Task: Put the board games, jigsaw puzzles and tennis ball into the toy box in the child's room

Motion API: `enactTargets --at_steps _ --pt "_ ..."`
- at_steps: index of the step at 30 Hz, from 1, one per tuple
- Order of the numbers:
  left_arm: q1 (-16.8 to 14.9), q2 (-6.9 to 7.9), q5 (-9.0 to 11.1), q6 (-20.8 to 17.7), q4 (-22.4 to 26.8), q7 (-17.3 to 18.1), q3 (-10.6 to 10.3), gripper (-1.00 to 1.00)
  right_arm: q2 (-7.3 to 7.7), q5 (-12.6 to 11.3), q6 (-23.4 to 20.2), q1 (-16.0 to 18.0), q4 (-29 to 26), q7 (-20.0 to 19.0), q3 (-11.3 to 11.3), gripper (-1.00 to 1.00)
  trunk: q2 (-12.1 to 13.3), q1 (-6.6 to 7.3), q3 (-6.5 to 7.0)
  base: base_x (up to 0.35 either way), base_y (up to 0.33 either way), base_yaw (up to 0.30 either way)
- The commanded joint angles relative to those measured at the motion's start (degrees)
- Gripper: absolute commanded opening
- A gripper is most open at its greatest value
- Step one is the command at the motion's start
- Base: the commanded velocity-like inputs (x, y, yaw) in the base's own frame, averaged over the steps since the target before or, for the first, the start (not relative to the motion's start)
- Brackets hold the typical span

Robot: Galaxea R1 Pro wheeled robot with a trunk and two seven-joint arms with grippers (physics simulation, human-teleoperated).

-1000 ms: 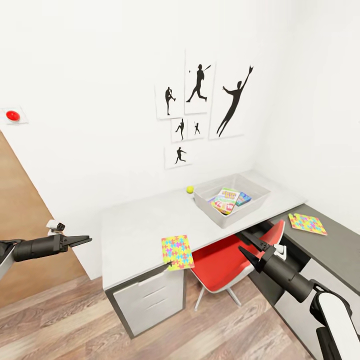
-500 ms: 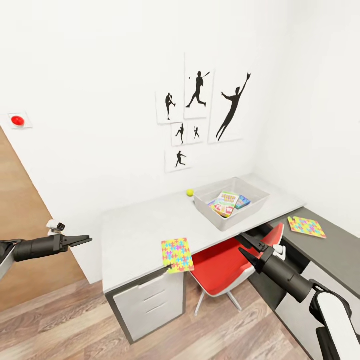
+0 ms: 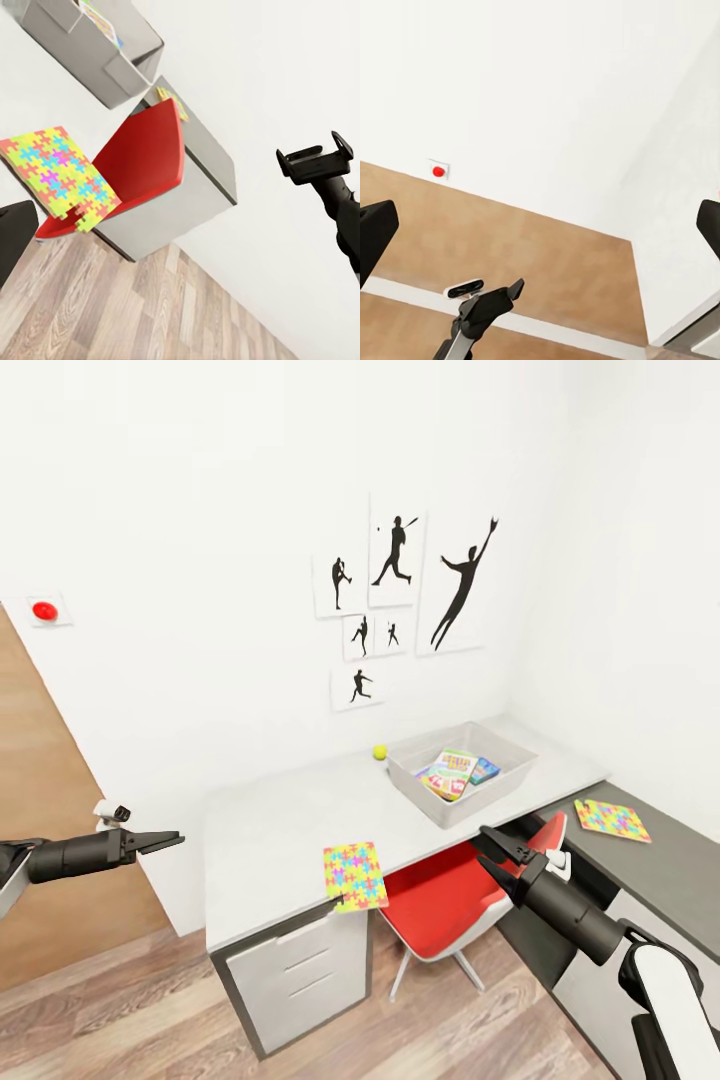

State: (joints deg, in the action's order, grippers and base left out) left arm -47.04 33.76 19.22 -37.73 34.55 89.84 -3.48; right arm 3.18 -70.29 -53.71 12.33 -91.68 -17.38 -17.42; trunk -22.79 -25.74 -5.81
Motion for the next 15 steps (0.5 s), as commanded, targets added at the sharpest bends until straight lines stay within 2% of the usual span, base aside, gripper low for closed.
enactTargets --at_steps 1,10,15 --pt "-0.1 0.08 0.3 -0.6 0.0 0.2 -0.4 1.00 -0.01 0.4 -0.3 0.1 0.0 -0.4 -0.1 1.00 -0.1 -0.04 -0.03 0.000 0.000 0.000" --pt "-0.1 0.08 0.3 -0.6 0.0 0.2 -0.4 1.00 0.06 0.4 -0.3 0.1 0.0 -0.5 -0.2 1.00 -0.1 -0.04 0.75 0.000 -0.055 0.000" --pt "-0.1 0.08 0.3 -0.7 0.0 0.2 -0.4 1.00 0.04 0.4 -0.3 0.1 0.0 -0.5 -0.2 1.00 -0.1 -0.04 0.83 0.000 -0.206 0.000"
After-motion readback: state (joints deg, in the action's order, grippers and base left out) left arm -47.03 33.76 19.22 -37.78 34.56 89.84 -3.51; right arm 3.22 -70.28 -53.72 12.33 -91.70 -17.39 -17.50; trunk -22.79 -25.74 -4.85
